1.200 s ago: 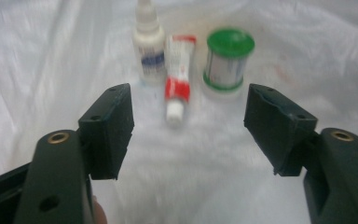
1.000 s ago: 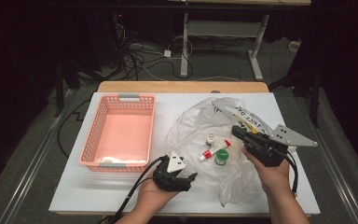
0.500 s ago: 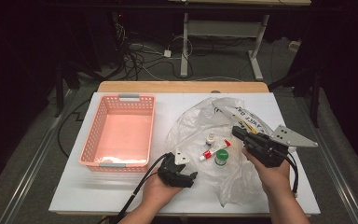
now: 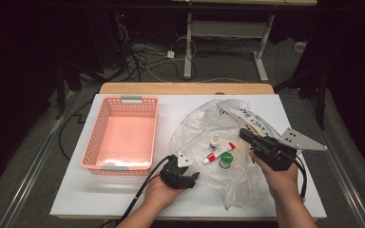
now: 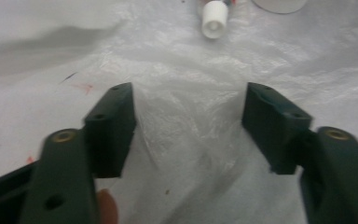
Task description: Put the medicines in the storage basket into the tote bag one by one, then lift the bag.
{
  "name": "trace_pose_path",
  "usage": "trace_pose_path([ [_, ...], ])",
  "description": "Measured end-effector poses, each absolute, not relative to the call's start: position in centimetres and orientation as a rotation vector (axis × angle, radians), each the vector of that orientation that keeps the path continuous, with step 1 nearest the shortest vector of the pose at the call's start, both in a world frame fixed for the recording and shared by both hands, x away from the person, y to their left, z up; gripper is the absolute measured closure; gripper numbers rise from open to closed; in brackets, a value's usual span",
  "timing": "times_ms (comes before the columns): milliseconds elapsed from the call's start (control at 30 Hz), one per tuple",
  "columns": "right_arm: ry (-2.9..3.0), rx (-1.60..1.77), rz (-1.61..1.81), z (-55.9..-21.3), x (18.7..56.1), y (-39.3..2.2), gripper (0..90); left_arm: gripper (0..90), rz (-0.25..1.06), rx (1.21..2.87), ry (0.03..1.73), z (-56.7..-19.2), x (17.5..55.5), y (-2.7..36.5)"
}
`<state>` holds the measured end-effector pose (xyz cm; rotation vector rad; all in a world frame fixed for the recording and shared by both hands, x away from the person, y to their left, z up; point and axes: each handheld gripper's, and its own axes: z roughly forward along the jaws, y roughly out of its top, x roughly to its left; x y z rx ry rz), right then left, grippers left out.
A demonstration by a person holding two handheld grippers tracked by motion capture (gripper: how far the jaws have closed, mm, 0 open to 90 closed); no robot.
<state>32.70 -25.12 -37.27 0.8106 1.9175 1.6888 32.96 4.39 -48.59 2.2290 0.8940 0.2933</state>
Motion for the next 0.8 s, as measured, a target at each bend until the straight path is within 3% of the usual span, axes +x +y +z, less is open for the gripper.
trace_pose_path([
  [100, 1.921, 0.828, 1.678, -37.5, 32.7, -25.3, 90.0, 49.7, 0.298, 2.228, 0.866, -48.6, 32.8, 4.4],
  [200, 1.921, 0.828, 1.668, -37.6, 32.8, -25.3, 90.0, 69.1, 0.3, 2.249, 0.787, -48.6, 32.5, 4.1],
  [333, 1.93, 0.829, 1.661, -37.7, 32.7, -25.0, 90.0, 87.9, 0.27, 2.246, 0.778, -48.6, 32.6, 4.3],
  [800, 1.874, 0.83, 1.672, -37.2, 32.7, -26.0, 90.0, 88.7, 0.253, 2.036, 0.796, -48.1, 32.1, 6.3],
])
